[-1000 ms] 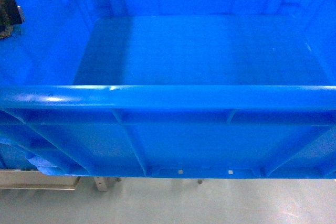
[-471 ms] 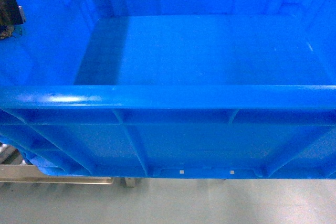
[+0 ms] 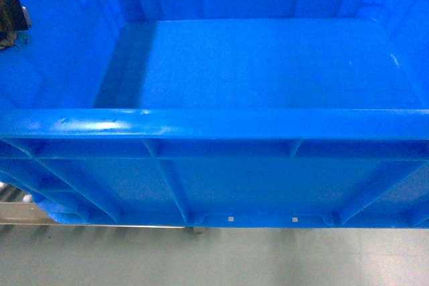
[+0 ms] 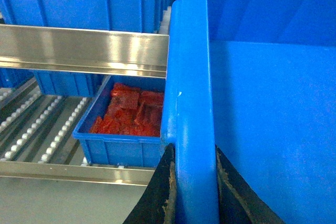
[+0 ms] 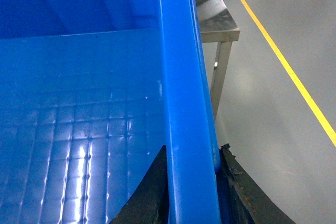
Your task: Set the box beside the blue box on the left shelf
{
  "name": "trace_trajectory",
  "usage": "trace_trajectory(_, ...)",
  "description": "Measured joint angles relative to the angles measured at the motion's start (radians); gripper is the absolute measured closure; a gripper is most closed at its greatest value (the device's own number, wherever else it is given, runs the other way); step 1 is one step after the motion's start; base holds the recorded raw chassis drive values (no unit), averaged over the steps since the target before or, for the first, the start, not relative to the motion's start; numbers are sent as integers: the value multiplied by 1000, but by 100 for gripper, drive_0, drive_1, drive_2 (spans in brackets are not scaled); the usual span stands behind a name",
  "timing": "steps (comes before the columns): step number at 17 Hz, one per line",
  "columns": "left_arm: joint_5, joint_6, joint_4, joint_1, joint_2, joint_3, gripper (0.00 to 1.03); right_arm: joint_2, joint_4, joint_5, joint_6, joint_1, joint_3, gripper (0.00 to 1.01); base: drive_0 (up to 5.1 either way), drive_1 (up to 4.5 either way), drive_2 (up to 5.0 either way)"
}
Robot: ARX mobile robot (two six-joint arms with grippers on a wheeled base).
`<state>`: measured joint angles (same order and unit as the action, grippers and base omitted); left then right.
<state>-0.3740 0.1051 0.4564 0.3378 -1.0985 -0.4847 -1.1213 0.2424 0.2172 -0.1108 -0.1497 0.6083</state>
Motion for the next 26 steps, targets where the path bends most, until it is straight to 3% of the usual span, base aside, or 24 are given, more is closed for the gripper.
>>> trace_trajectory(26, 2, 0, 0, 0, 0, 0, 92, 2, -1, 0, 0, 0, 0, 83, -496, 131, 331)
